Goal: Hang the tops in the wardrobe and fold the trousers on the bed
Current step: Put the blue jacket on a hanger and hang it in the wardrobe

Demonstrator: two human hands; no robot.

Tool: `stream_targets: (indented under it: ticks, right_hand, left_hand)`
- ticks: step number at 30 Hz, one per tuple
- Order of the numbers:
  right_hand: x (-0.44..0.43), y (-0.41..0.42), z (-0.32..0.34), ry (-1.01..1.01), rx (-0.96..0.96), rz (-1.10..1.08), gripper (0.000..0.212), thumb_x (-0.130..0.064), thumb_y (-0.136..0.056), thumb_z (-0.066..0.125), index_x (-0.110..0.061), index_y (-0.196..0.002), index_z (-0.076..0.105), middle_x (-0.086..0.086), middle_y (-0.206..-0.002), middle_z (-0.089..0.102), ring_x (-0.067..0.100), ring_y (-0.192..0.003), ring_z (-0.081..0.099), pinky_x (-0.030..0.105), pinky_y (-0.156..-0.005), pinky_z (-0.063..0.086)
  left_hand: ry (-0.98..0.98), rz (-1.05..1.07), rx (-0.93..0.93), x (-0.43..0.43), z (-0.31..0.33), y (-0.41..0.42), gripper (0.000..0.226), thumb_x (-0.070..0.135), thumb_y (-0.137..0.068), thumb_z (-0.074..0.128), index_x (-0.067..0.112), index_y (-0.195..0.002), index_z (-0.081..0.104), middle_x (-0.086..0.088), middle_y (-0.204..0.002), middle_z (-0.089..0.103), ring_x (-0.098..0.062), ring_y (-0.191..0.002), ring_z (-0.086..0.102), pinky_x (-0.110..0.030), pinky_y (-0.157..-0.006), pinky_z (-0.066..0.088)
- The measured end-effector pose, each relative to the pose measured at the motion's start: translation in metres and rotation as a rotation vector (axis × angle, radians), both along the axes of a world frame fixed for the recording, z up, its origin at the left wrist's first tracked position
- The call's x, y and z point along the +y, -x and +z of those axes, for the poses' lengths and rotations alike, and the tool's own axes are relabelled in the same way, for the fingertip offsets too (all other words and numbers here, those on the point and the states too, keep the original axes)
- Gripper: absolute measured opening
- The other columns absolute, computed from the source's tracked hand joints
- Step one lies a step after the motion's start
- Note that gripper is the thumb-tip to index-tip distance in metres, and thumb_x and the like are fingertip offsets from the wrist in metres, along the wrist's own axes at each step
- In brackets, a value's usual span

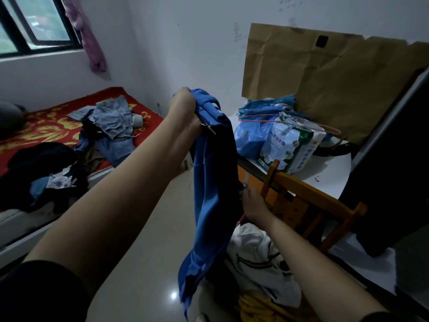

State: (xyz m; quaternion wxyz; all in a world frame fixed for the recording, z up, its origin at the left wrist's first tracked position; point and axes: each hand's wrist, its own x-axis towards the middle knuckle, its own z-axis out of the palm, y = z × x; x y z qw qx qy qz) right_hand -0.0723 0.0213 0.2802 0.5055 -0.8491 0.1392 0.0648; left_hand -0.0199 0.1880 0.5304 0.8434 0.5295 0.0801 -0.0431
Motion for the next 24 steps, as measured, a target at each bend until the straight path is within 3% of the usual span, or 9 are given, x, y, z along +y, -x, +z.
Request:
stream_targets:
  ticks: [2, 3, 6, 8, 11, 15, 18, 21, 24]
  right_hand:
    - [-0.006, -0.007, -0.004, -0.079, 0.001, -0.044, 0.035, -0.021, -0.107, 0.032, 0.003, -0.115, 0.056, 0.019, -0.105, 0.057, 0.032, -0.098, 0.058, 0.045, -0.085, 0.049]
    - [-0.009, -0.009, -0.003, -0.14, -0.038, -0.076, 0.035, -0.026, -0.107, 0.034, 0.0, -0.111, 0.058, 0.019, -0.102, 0.06, 0.034, -0.097, 0.059, 0.045, -0.082, 0.05]
    - [-0.018, -0.009, 0.0, -0.07, -0.017, 0.004, 0.031, -0.038, -0.105, 0.042, -0.013, -0.095, 0.057, 0.008, -0.088, 0.06, 0.023, -0.08, 0.059, 0.028, -0.056, 0.046]
    - [-0.018, -0.009, -0.007, -0.029, 0.045, 0.147, 0.023, -0.036, -0.102, 0.051, -0.015, -0.096, 0.056, 0.009, -0.093, 0.061, 0.018, -0.075, 0.058, 0.022, -0.05, 0.046]
    - [-0.01, -0.011, -0.016, 0.066, 0.092, 0.308, 0.028, -0.032, -0.1, 0.056, -0.016, -0.123, 0.054, 0.009, -0.106, 0.059, 0.025, -0.088, 0.06, 0.037, -0.076, 0.052]
    - [0.025, -0.018, -0.019, 0.192, -0.05, 0.322, 0.068, -0.03, -0.095, 0.064, -0.03, -0.153, 0.029, 0.017, -0.144, 0.037, 0.033, -0.122, 0.052, 0.042, -0.105, 0.043]
    - [0.056, -0.03, -0.015, 0.143, -0.092, 0.387, 0.091, -0.03, -0.093, 0.069, -0.035, -0.159, 0.007, 0.013, -0.16, 0.012, 0.03, -0.144, 0.028, 0.035, -0.111, 0.028]
    - [0.091, -0.047, -0.011, -0.053, 0.104, 0.37, 0.077, -0.04, -0.101, 0.054, -0.026, -0.16, 0.007, 0.009, -0.167, -0.001, 0.029, -0.153, 0.009, 0.044, -0.122, 0.016]
    - [0.126, -0.057, -0.023, -0.068, 0.305, 0.333, 0.055, -0.02, -0.107, 0.041, -0.009, -0.157, 0.023, 0.015, -0.164, 0.014, 0.031, -0.151, 0.015, 0.041, -0.122, 0.017]
  left_hand:
    - [0.0, 0.122, 0.028, 0.011, 0.001, 0.002, 0.032, 0.019, -0.103, 0.032, -0.001, -0.087, 0.051, -0.009, -0.063, 0.059, -0.023, -0.061, 0.055, -0.028, -0.063, 0.049]
    - [-0.025, 0.174, 0.03, 0.017, -0.002, 0.002, 0.027, 0.021, -0.103, 0.036, 0.004, -0.089, 0.051, -0.007, -0.071, 0.057, -0.02, -0.062, 0.055, -0.026, -0.058, 0.051]
    - [-0.031, 0.21, 0.044, 0.032, -0.011, 0.004, 0.025, 0.025, -0.104, 0.039, 0.006, -0.094, 0.052, -0.008, -0.082, 0.054, -0.021, -0.066, 0.056, -0.027, -0.058, 0.052]
    - [-0.016, 0.169, 0.044, 0.042, -0.015, 0.01, 0.029, 0.03, -0.103, 0.042, 0.005, -0.094, 0.053, -0.009, -0.078, 0.058, -0.023, -0.066, 0.059, -0.029, -0.061, 0.053]
    - [-0.126, 0.063, -0.067, 0.056, -0.018, 0.021, 0.032, 0.037, -0.097, 0.056, 0.01, -0.08, 0.055, -0.003, -0.059, 0.059, -0.016, -0.05, 0.059, -0.022, -0.049, 0.05]
    - [-0.204, -0.019, -0.15, 0.081, -0.018, 0.034, 0.038, 0.039, -0.075, 0.075, 0.009, -0.095, 0.062, -0.007, -0.075, 0.066, -0.02, -0.067, 0.066, -0.031, -0.06, 0.054]
    - [-0.303, 0.001, -0.243, 0.099, -0.016, 0.042, 0.026, 0.03, -0.076, 0.067, 0.013, -0.096, 0.062, -0.002, -0.077, 0.066, -0.017, -0.071, 0.065, -0.029, -0.06, 0.053]
    - [-0.311, -0.042, -0.295, 0.118, -0.012, 0.05, 0.023, 0.026, -0.082, 0.059, 0.011, -0.099, 0.059, 0.001, -0.071, 0.067, -0.012, -0.064, 0.066, -0.025, -0.054, 0.052]
    - [-0.312, -0.037, -0.314, 0.151, -0.009, 0.047, 0.024, 0.03, -0.074, 0.062, 0.013, -0.091, 0.062, 0.0, -0.069, 0.065, -0.013, -0.062, 0.063, -0.025, -0.052, 0.05]
